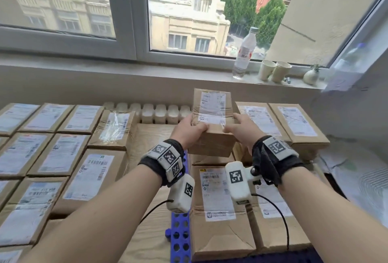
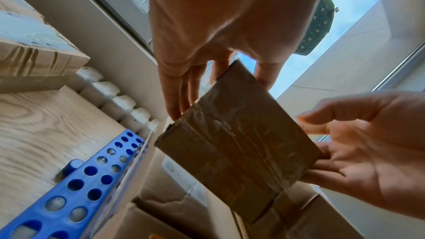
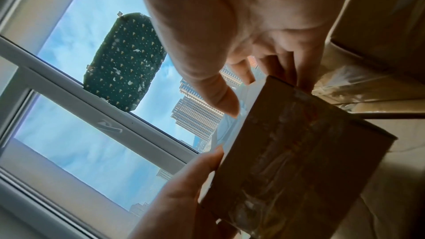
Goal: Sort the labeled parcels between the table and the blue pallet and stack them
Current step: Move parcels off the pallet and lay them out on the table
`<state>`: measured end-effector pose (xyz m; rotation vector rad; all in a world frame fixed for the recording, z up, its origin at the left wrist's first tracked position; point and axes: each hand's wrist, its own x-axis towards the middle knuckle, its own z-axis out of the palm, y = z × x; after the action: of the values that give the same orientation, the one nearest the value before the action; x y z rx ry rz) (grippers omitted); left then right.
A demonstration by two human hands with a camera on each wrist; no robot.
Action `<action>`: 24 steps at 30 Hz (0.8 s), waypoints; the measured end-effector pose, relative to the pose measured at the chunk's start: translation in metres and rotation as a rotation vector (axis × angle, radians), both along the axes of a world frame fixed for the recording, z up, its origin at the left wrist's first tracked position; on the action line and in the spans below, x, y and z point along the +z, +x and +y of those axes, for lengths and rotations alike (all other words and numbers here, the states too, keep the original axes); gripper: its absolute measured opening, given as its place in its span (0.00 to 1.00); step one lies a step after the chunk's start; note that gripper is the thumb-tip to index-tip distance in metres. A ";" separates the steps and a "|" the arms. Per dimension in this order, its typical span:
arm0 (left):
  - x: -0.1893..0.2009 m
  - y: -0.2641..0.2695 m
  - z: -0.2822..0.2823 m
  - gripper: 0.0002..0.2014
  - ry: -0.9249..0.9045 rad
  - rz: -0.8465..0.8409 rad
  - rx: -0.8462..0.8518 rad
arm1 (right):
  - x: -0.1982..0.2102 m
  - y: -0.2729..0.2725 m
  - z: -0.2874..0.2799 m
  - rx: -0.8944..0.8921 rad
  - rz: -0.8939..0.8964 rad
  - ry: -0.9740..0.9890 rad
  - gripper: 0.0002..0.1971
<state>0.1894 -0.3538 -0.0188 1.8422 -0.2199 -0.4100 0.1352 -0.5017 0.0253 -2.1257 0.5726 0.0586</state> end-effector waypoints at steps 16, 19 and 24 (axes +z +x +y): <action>-0.009 0.019 -0.038 0.27 0.185 0.116 0.016 | 0.008 0.012 -0.090 -0.070 -0.089 -0.385 0.18; -0.008 0.018 -0.047 0.23 0.172 0.141 0.051 | -0.004 0.013 -0.105 -0.017 0.032 -0.440 0.29; -0.037 0.035 -0.058 0.49 0.193 0.142 0.120 | -0.021 0.017 -0.106 0.082 0.138 -0.499 0.41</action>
<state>0.2247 -0.4123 -0.0558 1.9939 0.0285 -0.4899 0.1520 -0.6072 0.0040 -2.6459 0.6279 0.1191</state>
